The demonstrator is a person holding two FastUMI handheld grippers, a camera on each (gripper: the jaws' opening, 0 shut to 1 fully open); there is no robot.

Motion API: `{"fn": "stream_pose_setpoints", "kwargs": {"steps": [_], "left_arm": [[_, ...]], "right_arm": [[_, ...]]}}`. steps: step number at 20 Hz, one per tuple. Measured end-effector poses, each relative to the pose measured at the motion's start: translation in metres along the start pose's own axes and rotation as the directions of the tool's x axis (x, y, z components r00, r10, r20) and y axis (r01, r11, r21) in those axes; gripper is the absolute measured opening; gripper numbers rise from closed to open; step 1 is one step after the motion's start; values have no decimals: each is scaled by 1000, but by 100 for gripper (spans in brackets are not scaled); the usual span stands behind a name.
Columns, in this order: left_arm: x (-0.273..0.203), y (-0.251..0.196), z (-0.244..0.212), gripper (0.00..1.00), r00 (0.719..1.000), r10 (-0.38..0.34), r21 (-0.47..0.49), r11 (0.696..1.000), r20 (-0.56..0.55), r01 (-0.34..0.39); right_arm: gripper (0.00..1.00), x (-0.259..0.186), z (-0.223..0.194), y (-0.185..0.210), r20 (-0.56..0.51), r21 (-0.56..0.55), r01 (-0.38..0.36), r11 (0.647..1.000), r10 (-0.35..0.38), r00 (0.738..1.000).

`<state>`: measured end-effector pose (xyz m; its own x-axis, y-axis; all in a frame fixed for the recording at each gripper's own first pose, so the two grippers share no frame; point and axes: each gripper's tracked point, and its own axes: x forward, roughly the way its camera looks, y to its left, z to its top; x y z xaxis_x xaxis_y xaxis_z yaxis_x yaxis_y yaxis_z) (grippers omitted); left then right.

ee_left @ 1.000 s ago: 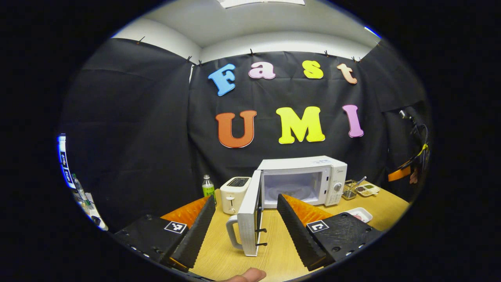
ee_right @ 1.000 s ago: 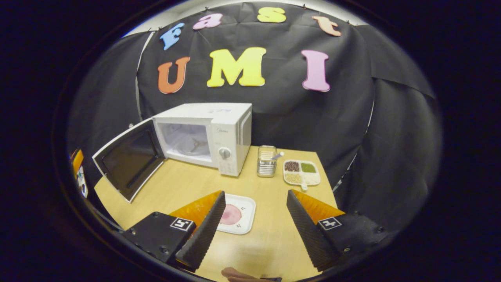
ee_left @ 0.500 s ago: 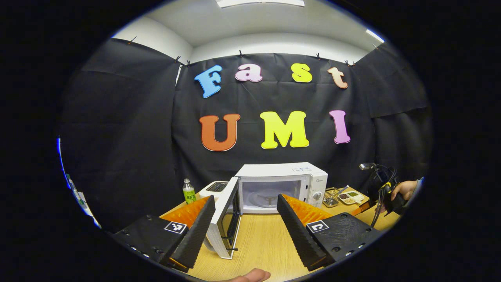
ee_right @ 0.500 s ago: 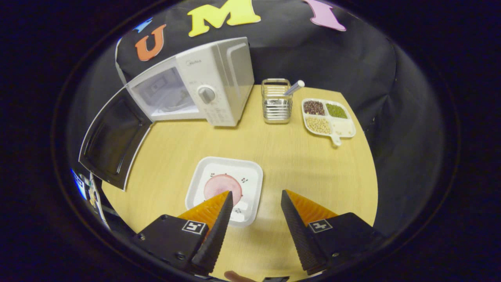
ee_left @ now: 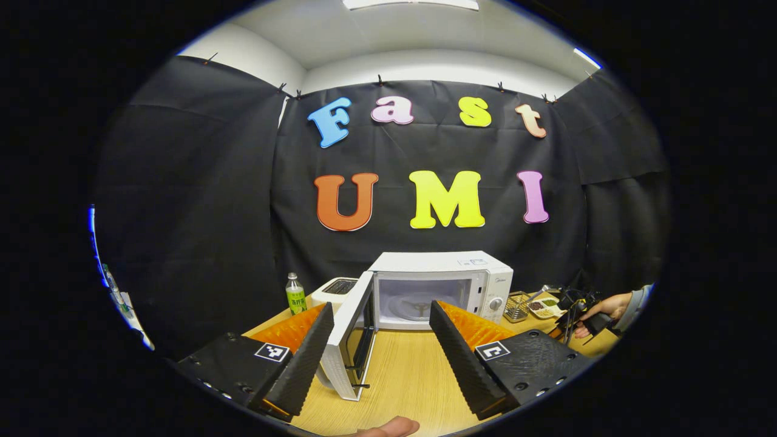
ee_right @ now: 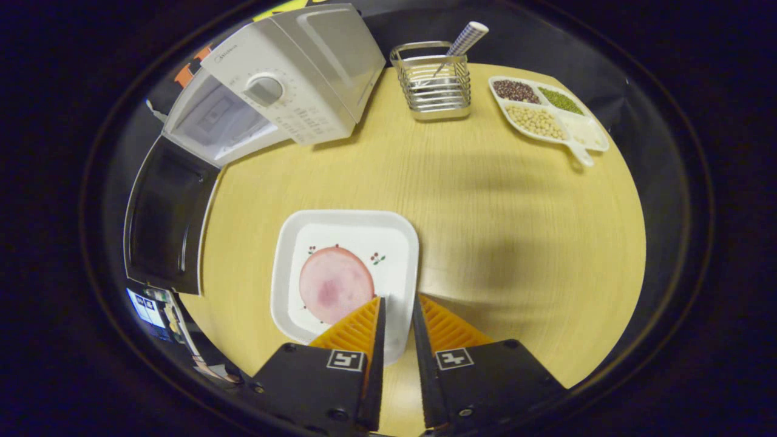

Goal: Open the microwave oven with the left hand, put the food in, and close the microwave oven.

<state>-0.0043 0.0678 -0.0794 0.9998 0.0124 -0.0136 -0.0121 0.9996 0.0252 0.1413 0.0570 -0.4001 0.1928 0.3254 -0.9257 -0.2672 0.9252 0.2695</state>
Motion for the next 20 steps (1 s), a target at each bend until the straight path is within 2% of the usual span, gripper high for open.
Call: {"fn": "stream_pose_setpoints", "kwargs": {"steps": [1,2,3,4,8,12,17,20], "left_arm": [[0,0,0,95,1000,-1,-6,1000,7,1],[-3,2,2,95,1000,0,-11,1000,15,1],[-4,2,3,95,1000,1,-17,1000,18,0],[-3,3,2,95,1000,-1,-22,1000,19,1],[-5,6,0,95,1000,1,-21,1000,8,-1],[-11,5,4,95,1000,-14,-25,1000,25,15],[-9,6,-2,95,999,-34,-49,998,41,36],[-12,17,-8,95,999,-30,-75,997,22,31]], "right_arm": [[12,6,-2,-2,-41,4,-22,1000,22,999],[14,5,-1,-5,-60,13,-38,999,39,997],[6,7,2,-5,-73,35,-51,998,54,996],[5,7,1,-3,-88,34,-70,997,73,993],[4,6,-5,-2,-103,64,-105,992,111,988],[4,-13,-14,15,-69,112,-182,977,191,979],[4,-39,-25,52,-31,104,-248,963,253,967],[4,-40,-20,74,-8,94,-260,961,262,965]]}}
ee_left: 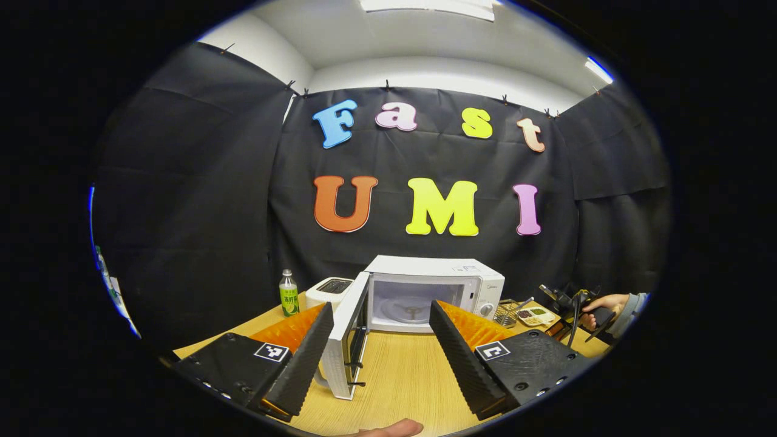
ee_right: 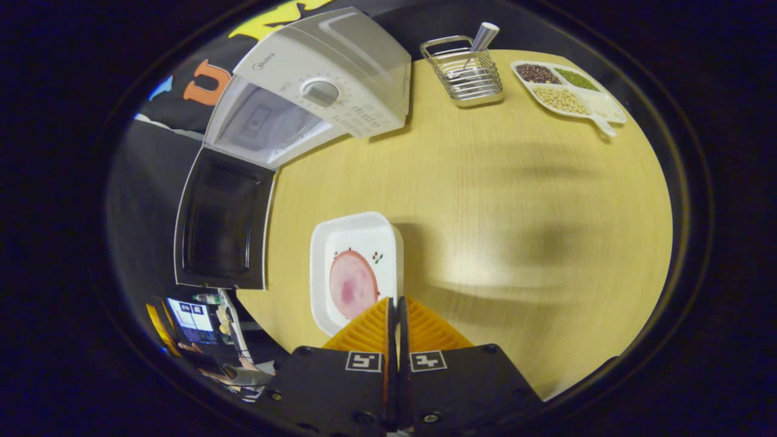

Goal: Open the microwave oven with the left hand, put the food in, and close the microwave oven.

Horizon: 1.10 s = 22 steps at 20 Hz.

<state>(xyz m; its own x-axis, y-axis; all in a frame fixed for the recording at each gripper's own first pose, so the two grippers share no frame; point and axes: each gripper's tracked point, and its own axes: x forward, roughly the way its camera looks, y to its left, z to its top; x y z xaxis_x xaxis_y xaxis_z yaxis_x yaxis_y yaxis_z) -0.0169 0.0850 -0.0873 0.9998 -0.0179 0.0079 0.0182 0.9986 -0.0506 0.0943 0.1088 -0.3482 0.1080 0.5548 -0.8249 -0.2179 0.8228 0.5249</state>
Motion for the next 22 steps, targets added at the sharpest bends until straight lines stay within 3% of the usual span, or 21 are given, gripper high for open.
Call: {"fn": "stream_pose_setpoints", "kwargs": {"steps": [6,13,18,20,22], "left_arm": [[-15,36,2,94,999,40,-3,999,25,-40],[-25,65,-2,94,997,76,50,996,34,-78],[-25,77,-3,94,996,76,35,996,38,-77],[-23,81,-7,94,996,81,48,995,26,-82],[-21,85,-9,94,995,92,59,994,27,-93]], "right_arm": [[4,26,12,61,50,39,-55,998,53,997],[4,76,26,124,152,229,-99,968,65,986],[4,97,45,164,265,355,-183,917,89,960],[0,100,59,174,349,430,-239,871,84,933],[4,105,77,180,438,484,-300,822,70,896]]}}
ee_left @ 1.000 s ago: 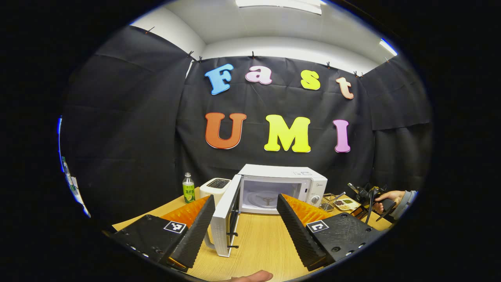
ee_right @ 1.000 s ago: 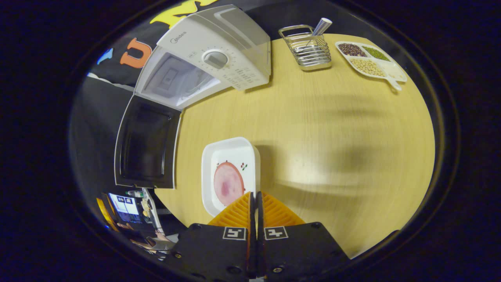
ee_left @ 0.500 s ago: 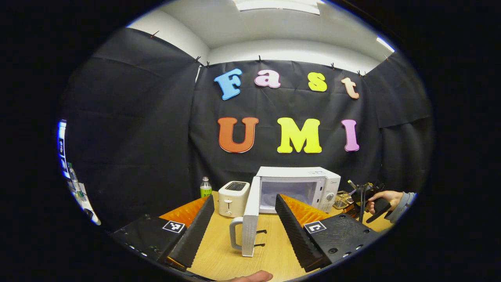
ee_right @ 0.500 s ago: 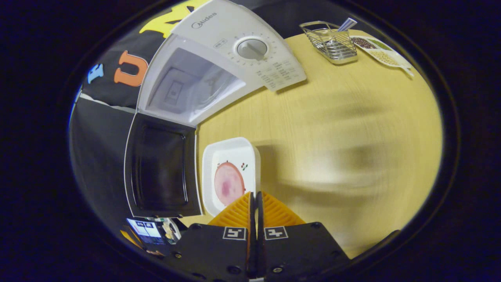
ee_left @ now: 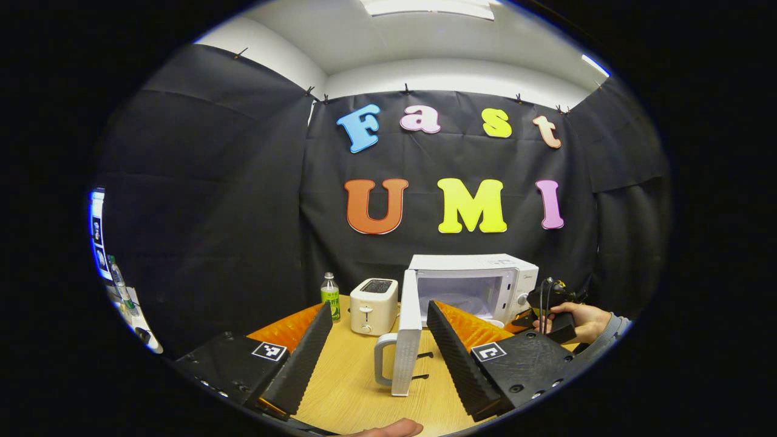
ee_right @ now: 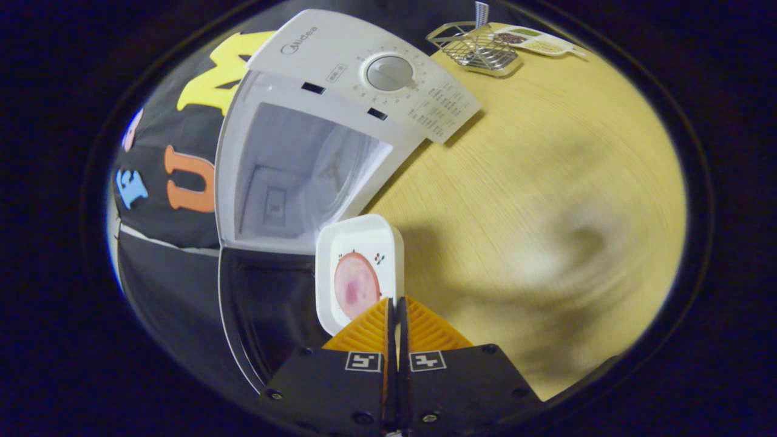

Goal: Open the microwave oven with the left hand, put the food in, and close the microwave oven.

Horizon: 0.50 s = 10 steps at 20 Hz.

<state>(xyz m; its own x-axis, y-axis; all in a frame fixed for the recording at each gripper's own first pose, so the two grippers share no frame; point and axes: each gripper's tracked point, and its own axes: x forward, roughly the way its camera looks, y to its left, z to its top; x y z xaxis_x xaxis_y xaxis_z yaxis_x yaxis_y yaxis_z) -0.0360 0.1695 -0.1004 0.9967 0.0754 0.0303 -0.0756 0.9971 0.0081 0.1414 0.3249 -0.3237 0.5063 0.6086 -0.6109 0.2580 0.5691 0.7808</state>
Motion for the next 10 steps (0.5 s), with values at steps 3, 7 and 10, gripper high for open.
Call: {"fn": "stream_pose_setpoints", "kwargs": {"steps": [3,7,10], "left_arm": [[2,-1,-3,95,1000,-2,0,1000,0,2],[6,-1,-6,95,1000,-9,-6,1000,-2,8],[10,-6,-12,94,1000,-20,-2,1000,-21,20]], "right_arm": [[4,25,17,15,119,74,-20,997,11,993],[4,58,29,51,183,111,-89,990,68,981],[4,78,45,82,271,123,-158,980,120,955]]}}
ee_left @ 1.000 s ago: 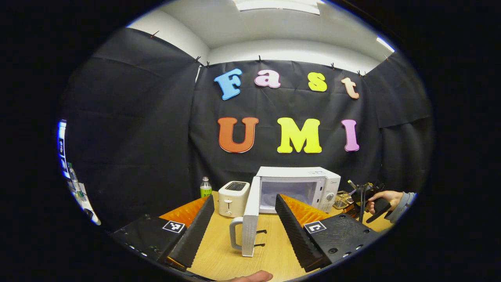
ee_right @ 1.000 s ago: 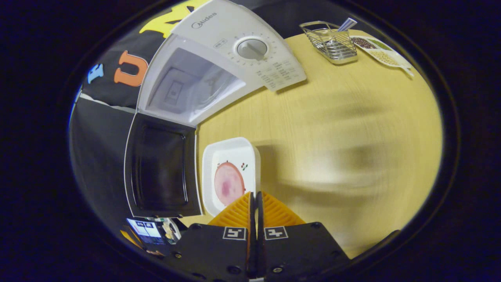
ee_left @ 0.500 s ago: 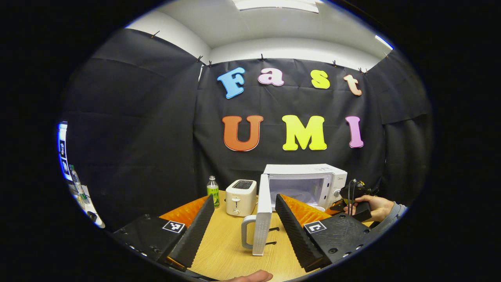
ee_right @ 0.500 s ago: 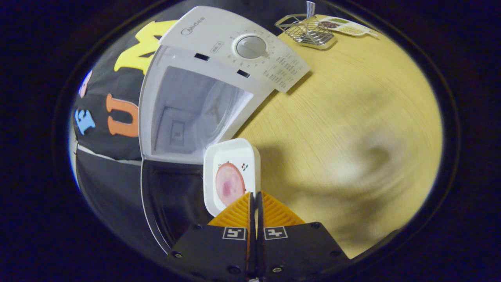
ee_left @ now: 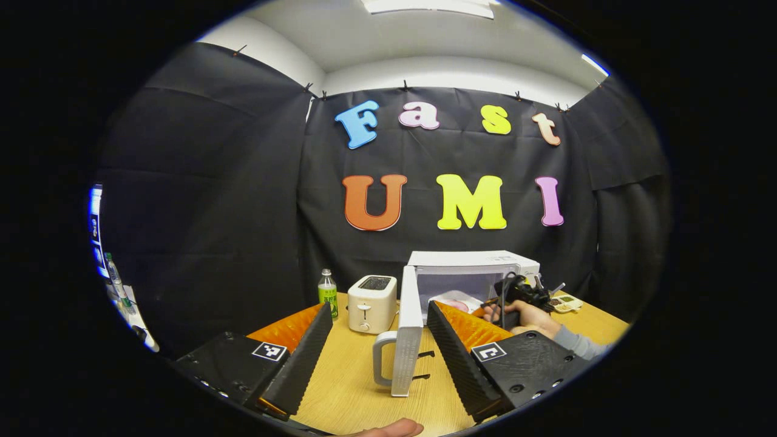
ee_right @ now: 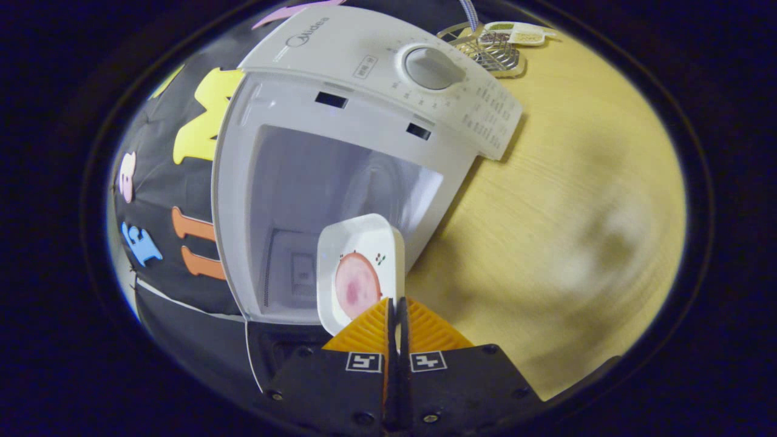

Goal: Open the microwave oven with the left hand, put the food in, and close the microwave oven.

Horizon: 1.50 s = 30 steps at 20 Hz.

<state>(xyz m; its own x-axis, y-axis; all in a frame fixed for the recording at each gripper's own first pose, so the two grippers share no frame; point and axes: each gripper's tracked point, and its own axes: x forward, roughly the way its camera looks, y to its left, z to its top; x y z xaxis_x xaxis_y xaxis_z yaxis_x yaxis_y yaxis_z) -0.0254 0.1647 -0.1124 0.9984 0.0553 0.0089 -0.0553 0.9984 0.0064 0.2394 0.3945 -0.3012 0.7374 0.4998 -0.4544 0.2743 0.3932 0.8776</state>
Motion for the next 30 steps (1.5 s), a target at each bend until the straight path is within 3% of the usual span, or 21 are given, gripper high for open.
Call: {"fn": "stream_pose_setpoints", "kwargs": {"steps": [1,3,6,7,10,12,15,21,22,23,25,26,27,28,29,30], "left_arm": [[1,2,1,94,1000,4,9,1000,3,-4],[3,4,1,94,1000,12,22,1000,10,-12],[4,1,-2,94,1000,-8,19,1000,9,8],[4,0,-4,94,1000,-11,21,1000,5,11],[6,4,-9,94,1000,-7,29,1000,-5,7],[7,6,-14,94,1000,-4,27,1000,-7,4],[9,9,-19,94,1000,0,9,1000,-14,0],[8,17,-23,94,1000,21,4,1000,-19,-21],[7,18,-22,95,1000,22,3,1000,-16,-22],[4,19,-22,95,1000,26,2,1000,-11,-26],[1,23,-21,95,999,41,0,999,-3,-41],[0,24,-22,94,999,44,0,999,-1,-44],[-3,25,-22,94,999,46,0,999,3,-46],[-7,28,-22,94,999,52,1,999,8,-52],[-9,30,-22,94,998,59,0,998,14,-59],[-10,34,-22,94,998,66,-2,998,20,-66]], "right_arm": [[0,9,5,8,40,4,-25,1000,24,999],[4,26,16,17,134,-2,-51,999,51,990],[0,47,26,18,226,59,-62,996,47,973],[4,54,29,19,242,70,-65,995,47,969],[0,74,29,20,247,51,-51,997,37,968],[4,82,29,19,262,39,-37,999,26,965],[7,87,33,21,323,-31,9,999,1,946],[12,89,43,36,377,-132,19,991,32,925],[0,87,44,38,385,-166,33,986,34,922],[17,84,43,42,394,-205,45,978,40,918],[19,71,39,46,410,-294,74,953,56,910],[9,62,36,50,414,-350,88,933,70,908],[29,50,31,55,418,-409,109,906,80,905],[20,38,29,58,427,-467,136,874,88,900],[40,27,24,61,433,-518,160,840,96,896],[34,15,20,66,434,-565,165,809,120,893]]}}
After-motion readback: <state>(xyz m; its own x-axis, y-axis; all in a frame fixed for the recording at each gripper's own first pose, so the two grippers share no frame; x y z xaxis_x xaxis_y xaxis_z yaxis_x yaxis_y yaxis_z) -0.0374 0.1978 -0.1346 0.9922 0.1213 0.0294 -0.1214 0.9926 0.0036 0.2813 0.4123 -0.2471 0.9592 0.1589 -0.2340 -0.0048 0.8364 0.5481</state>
